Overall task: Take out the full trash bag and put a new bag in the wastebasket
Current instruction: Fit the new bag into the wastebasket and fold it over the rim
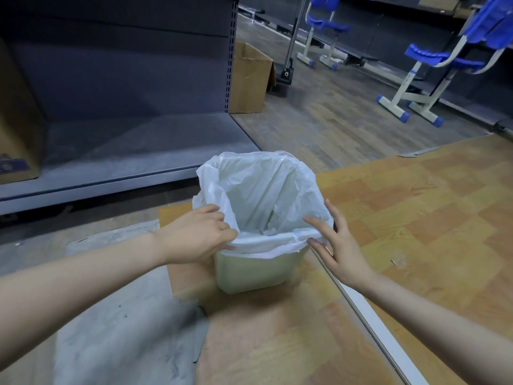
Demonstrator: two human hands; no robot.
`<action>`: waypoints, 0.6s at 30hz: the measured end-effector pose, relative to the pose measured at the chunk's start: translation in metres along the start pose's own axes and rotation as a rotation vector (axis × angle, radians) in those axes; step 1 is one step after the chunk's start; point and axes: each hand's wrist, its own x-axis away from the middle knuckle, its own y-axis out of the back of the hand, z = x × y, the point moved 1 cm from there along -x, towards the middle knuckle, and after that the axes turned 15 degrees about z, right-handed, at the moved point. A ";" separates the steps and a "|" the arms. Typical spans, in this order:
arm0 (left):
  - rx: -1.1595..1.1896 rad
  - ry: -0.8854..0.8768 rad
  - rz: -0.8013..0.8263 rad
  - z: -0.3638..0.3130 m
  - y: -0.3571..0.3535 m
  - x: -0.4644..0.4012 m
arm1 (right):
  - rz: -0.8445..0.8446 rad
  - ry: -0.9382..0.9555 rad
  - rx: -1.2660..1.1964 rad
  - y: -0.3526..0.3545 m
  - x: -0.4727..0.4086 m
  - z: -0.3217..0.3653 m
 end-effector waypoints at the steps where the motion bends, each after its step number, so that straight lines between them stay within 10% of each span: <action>1: 0.003 -0.004 0.009 0.003 0.001 0.001 | -0.044 0.036 0.089 0.000 -0.001 0.000; 10: 0.032 0.043 -0.034 -0.006 -0.007 0.003 | -0.399 0.307 0.502 0.003 -0.012 0.005; 18: 0.022 0.108 0.052 -0.010 -0.002 0.004 | -0.298 0.393 0.548 0.010 -0.008 -0.008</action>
